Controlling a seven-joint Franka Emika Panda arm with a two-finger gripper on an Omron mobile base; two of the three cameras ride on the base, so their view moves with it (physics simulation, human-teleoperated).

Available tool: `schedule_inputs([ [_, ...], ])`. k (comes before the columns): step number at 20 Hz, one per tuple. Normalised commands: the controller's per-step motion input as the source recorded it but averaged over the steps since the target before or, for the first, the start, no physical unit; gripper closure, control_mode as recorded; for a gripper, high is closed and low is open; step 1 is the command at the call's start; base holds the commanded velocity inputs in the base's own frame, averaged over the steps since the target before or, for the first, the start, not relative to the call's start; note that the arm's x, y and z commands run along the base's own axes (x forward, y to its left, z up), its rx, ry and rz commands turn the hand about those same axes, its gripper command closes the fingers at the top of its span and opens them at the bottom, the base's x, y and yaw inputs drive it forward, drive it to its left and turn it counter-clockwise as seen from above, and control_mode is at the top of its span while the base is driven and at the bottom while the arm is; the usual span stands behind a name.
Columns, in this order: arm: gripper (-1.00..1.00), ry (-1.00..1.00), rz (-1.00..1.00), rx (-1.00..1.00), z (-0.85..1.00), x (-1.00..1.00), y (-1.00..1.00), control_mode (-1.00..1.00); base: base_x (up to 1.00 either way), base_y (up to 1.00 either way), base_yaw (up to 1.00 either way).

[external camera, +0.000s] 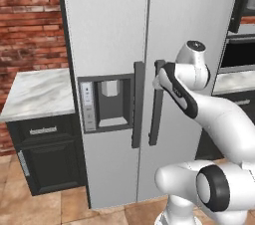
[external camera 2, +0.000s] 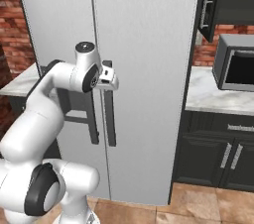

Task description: There is a bowl on the dining counter. Grab a lemon wedge from the fridge and place it in the bowl. Then get the liquor bottle and glass cup from the cabinet and place them next to the bowl.

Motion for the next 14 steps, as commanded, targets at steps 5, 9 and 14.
schedule_inputs([
  [5, -1.0, -0.16, 0.0, 0.0, -0.14, 0.45, 0.0, -1.0, 0.0, 0.0, 0.0],
  [9, -1.0, -0.12, 0.0, 0.0, -0.05, 0.37, 0.0, -1.0, 0.0, 0.0, 0.0],
  [14, -1.0, -0.02, -0.02, 0.0, -0.02, 0.49, 0.0, -1.0, 0.0, 0.0, 0.0],
])
